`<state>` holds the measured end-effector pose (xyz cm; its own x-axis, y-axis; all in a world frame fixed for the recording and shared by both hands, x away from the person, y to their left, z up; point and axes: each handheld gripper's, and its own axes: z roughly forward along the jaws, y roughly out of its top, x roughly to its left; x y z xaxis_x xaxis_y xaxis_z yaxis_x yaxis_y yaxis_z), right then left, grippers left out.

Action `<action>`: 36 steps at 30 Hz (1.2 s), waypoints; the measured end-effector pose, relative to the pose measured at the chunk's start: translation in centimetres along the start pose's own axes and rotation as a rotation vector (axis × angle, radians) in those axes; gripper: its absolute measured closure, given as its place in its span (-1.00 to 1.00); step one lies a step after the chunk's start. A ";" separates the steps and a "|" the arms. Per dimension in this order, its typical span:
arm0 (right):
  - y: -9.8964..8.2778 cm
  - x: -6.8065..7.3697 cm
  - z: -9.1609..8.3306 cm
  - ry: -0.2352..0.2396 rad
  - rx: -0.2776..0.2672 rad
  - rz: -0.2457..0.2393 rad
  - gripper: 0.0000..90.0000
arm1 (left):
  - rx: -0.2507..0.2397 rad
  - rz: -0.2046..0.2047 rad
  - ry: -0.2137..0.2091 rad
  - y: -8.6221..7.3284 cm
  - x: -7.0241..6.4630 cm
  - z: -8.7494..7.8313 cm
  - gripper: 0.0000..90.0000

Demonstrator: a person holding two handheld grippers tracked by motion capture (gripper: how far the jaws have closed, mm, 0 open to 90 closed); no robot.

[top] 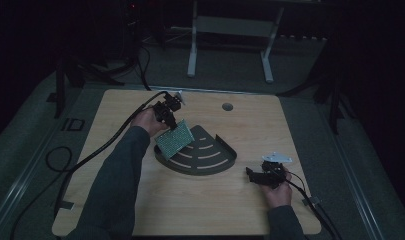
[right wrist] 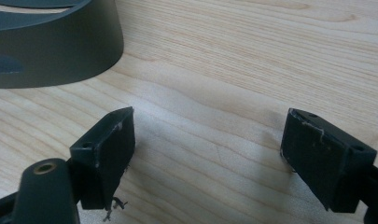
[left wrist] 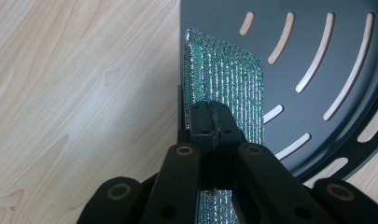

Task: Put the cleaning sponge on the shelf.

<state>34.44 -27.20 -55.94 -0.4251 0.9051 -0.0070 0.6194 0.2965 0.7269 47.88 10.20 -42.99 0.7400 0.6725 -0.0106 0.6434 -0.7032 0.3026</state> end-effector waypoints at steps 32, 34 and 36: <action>0.0 0.0 0.0 0.000 0.000 0.000 -0.62 | 0.060 0.031 0.062 -0.5 -1.0 2.6 1.00; 0.0 0.0 0.0 0.000 0.000 0.000 -0.62 | 0.065 0.029 0.067 -0.5 -1.0 2.7 1.00; 0.0 0.0 0.0 0.000 0.000 0.000 -0.62 | 0.075 0.027 0.076 -0.4 -0.9 2.8 1.00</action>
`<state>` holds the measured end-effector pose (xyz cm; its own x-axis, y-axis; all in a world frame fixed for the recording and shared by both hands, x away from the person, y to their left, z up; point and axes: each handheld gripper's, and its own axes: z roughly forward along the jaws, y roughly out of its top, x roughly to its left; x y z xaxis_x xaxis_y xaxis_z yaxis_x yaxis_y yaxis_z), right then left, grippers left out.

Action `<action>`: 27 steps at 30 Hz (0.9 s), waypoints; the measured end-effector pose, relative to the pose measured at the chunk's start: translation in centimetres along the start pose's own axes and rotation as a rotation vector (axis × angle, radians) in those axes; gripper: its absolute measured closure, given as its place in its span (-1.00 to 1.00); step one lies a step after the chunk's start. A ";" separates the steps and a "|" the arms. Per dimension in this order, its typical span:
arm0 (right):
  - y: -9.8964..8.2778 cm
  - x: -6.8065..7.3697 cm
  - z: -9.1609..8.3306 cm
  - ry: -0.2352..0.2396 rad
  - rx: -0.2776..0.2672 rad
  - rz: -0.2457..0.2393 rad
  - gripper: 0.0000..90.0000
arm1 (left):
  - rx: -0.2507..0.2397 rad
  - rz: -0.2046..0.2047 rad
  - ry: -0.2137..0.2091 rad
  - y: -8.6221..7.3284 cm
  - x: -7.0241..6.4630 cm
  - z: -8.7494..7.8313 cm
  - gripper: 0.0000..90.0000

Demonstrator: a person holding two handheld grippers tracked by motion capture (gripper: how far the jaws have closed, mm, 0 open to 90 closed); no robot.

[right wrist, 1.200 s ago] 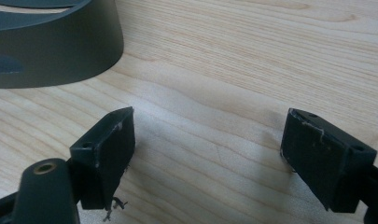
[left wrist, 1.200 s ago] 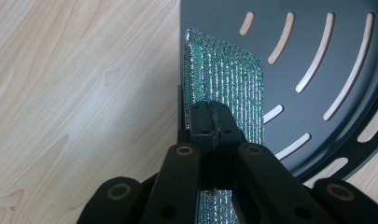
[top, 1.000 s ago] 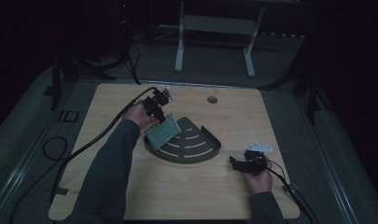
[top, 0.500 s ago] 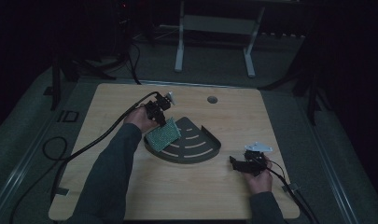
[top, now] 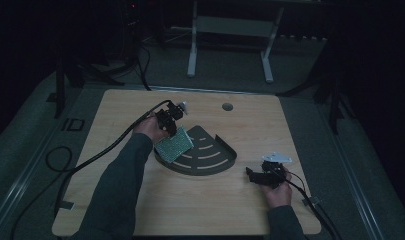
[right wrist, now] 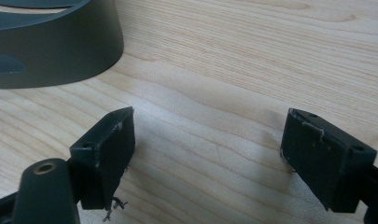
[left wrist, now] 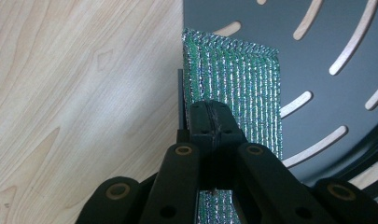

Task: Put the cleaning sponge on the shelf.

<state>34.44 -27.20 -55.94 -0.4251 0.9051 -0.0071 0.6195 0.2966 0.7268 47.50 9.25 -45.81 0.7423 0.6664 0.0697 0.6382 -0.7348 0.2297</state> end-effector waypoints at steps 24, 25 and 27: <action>0.0 0.0 0.0 0.001 0.000 0.000 -0.62 | 0.029 -0.026 0.030 0.1 0.3 0.8 0.83; 0.0 0.0 0.0 0.001 0.000 0.000 -0.62 | 0.031 -0.022 0.029 0.0 0.3 0.9 0.81; 0.0 0.0 0.0 0.001 0.000 0.000 -0.62 | 0.029 -0.024 0.026 0.0 0.3 0.9 0.78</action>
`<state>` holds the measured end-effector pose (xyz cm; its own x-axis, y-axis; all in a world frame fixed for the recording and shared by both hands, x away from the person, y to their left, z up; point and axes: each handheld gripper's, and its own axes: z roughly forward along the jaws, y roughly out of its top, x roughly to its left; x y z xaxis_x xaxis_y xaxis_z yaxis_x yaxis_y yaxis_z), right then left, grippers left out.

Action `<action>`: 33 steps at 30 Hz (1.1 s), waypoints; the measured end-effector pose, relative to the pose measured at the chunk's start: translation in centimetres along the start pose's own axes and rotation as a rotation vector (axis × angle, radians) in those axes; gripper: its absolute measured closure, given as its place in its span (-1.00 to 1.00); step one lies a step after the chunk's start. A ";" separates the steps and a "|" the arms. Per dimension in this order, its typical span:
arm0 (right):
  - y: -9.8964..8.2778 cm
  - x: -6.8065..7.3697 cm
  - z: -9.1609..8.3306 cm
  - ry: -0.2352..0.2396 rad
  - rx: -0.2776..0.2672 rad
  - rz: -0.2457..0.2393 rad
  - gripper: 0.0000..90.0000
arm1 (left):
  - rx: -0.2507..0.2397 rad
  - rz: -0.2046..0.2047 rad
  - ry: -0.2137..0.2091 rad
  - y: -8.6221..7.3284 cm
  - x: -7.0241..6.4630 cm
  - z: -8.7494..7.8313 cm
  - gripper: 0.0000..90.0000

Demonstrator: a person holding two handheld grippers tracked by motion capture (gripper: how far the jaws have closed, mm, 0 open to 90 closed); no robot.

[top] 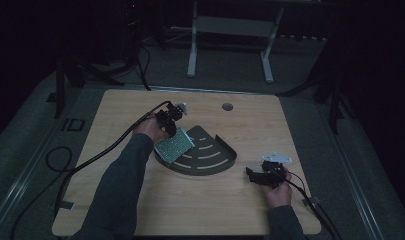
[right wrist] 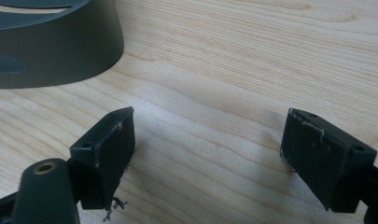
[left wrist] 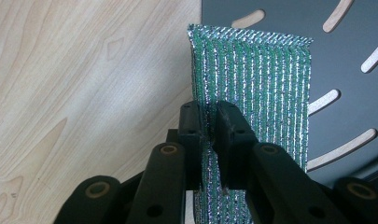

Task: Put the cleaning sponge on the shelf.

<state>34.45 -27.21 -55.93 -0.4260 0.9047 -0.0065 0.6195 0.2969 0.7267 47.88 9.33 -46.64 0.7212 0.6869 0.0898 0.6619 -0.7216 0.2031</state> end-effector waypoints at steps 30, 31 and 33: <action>0.0 0.0 0.0 0.000 0.000 0.000 -0.62 | -0.081 -0.042 -0.044 -0.9 0.7 -1.6 0.63; 0.0 0.0 0.0 0.000 0.000 0.000 -0.62 | -0.113 -0.065 -0.058 -1.4 1.2 -2.1 0.58; 0.0 0.0 0.0 0.000 0.000 0.000 -0.62 | -0.123 -0.071 -0.052 -1.6 1.4 -2.4 0.52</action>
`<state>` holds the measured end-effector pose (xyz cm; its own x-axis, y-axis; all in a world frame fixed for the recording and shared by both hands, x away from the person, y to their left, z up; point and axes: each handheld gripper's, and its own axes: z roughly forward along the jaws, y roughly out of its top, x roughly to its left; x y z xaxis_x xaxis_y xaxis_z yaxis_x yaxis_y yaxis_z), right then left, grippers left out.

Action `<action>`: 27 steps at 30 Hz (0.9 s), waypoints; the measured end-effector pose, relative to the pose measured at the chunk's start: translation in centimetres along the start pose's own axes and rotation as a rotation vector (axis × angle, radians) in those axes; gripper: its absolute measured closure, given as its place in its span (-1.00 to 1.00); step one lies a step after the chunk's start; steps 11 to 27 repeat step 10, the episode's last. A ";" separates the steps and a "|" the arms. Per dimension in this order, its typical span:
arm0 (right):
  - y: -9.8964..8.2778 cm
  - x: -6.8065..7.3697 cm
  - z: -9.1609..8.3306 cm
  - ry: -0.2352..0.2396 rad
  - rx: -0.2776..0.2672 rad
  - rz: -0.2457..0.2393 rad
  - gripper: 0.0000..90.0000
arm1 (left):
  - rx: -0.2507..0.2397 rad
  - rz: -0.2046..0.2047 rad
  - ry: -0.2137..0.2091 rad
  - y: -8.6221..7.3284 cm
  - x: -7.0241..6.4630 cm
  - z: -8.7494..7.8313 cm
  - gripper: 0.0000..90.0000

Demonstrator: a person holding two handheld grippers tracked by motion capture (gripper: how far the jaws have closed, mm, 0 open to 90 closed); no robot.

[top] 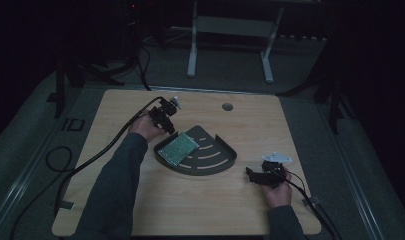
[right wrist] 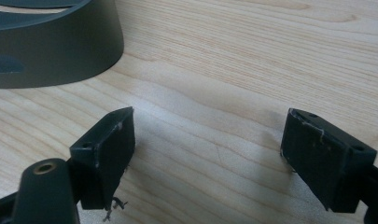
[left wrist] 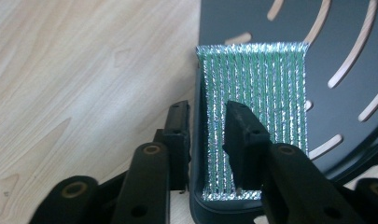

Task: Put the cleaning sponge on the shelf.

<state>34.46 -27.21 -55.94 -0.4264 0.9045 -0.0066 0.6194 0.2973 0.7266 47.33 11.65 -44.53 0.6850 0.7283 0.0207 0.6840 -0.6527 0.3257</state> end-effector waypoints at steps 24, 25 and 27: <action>0.0 0.0 0.0 0.000 0.000 0.000 -0.62 | -0.130 -0.068 0.009 -2.3 1.1 -2.9 0.40; 0.0 0.0 0.0 0.000 0.000 0.000 -0.62 | -0.130 -0.068 0.009 -2.3 1.1 -2.9 0.40; 0.0 0.0 0.0 0.000 0.000 0.000 -0.62 | -0.130 -0.068 0.009 -2.3 1.1 -2.9 0.40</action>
